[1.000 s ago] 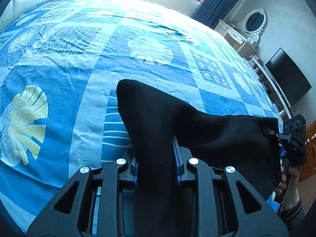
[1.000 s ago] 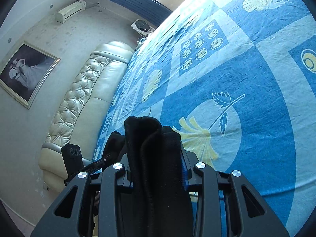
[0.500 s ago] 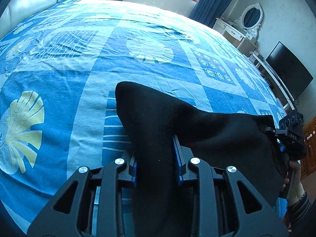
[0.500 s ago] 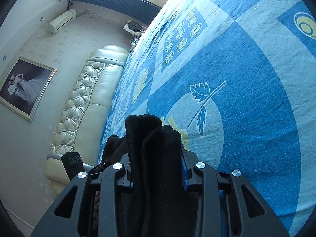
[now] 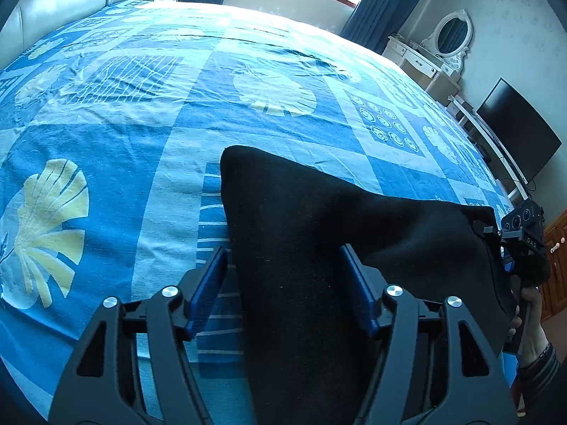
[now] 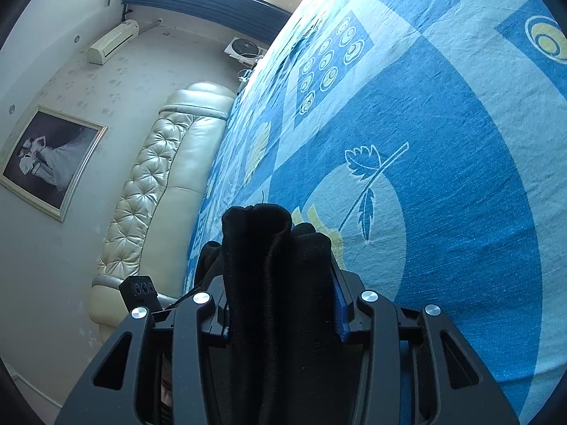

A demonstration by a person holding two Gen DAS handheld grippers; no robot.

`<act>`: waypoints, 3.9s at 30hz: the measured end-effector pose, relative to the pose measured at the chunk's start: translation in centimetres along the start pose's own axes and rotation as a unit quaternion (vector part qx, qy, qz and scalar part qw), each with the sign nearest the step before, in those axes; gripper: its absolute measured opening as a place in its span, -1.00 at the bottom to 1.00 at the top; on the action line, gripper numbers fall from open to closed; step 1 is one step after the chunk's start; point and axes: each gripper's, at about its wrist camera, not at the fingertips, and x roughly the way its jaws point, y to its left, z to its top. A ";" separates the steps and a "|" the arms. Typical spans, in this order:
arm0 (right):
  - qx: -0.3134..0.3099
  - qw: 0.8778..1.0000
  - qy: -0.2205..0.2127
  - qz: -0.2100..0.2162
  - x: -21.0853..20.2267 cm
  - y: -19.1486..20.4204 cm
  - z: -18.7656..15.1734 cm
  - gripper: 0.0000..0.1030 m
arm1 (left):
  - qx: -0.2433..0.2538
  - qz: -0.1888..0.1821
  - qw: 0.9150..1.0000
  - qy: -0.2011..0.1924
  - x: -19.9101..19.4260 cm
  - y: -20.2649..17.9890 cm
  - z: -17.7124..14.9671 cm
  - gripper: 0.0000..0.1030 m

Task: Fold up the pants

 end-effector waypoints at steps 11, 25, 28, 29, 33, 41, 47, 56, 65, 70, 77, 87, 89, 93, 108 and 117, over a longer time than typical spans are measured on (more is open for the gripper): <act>0.011 1.000 -0.010 -0.023 -5.8 0.7 -4.8 0.41 | -0.073 -0.059 0.995 0.034 -4.2 2.2 -5.8 0.73; -0.012 0.999 0.023 -0.048 -4.1 2.8 -8.8 0.55 | -0.167 -0.141 0.975 0.037 -6.5 2.9 -10.6 0.73; -0.030 0.997 0.029 -0.065 -2.8 3.6 -9.1 0.55 | -0.175 -0.167 0.969 0.042 -5.9 2.1 -10.3 0.73; -0.031 0.997 0.028 -0.072 -2.7 3.6 -9.2 0.55 | -0.175 -0.167 0.969 0.042 -5.7 1.8 -10.4 0.72; -0.032 0.995 0.029 -0.088 -2.4 3.6 -9.4 0.09 | -0.176 -0.152 0.972 0.042 -5.0 1.1 -10.9 0.16; -0.018 0.997 0.021 -0.070 -3.5 2.9 -9.6 -0.21 | -0.137 -0.102 0.985 0.026 -6.8 -0.4 -10.8 -0.33; -0.010 0.998 0.020 -0.061 -4.0 2.6 -9.8 -0.25 | -0.125 -0.087 0.988 0.021 -7.2 -1.0 -10.6 -0.41; -0.005 0.998 0.017 -0.053 -4.9 2.5 -10.6 -0.27 | -0.113 -0.074 0.991 0.018 -7.8 -1.6 -10.7 -0.45; 0.002 0.999 0.019 -0.051 -6.2 2.6 -12.3 -0.27 | -0.097 -0.062 0.993 0.022 -8.8 -2.5 -12.0 -0.45; 0.004 0.999 0.021 -0.050 -7.0 2.4 -13.2 -0.27 | -0.095 -0.062 0.993 0.022 -9.3 -2.7 -12.9 -0.45; 0.009 0.999 0.023 -0.048 -7.8 2.5 -14.5 -0.27 | -0.095 -0.063 0.993 0.027 -10.2 -3.0 -14.3 -0.45; 0.040 0.999 0.022 -0.027 -7.6 1.2 -14.5 0.10 | -0.098 -0.060 0.993 0.030 -9.9 -2.7 -15.0 -0.18; 0.033 0.999 0.022 -0.031 -7.4 1.4 -14.5 0.16 | -0.099 -0.059 0.993 0.027 -9.6 -2.5 -15.0 -0.03; 0.017 0.999 0.022 -0.040 -6.9 1.7 -14.8 0.19 | -0.106 -0.061 0.992 0.023 -9.1 -2.2 -15.3 0.11; 0.022 0.998 0.029 -0.043 -9.2 1.1 -17.0 -0.25 | -0.090 -0.062 0.994 0.028 -11.5 -3.5 -16.4 -0.37; 0.030 0.998 0.026 -0.045 -9.3 0.3 -17.0 -0.25 | -0.086 -0.052 0.995 0.024 -12.2 -3.7 -17.6 -0.37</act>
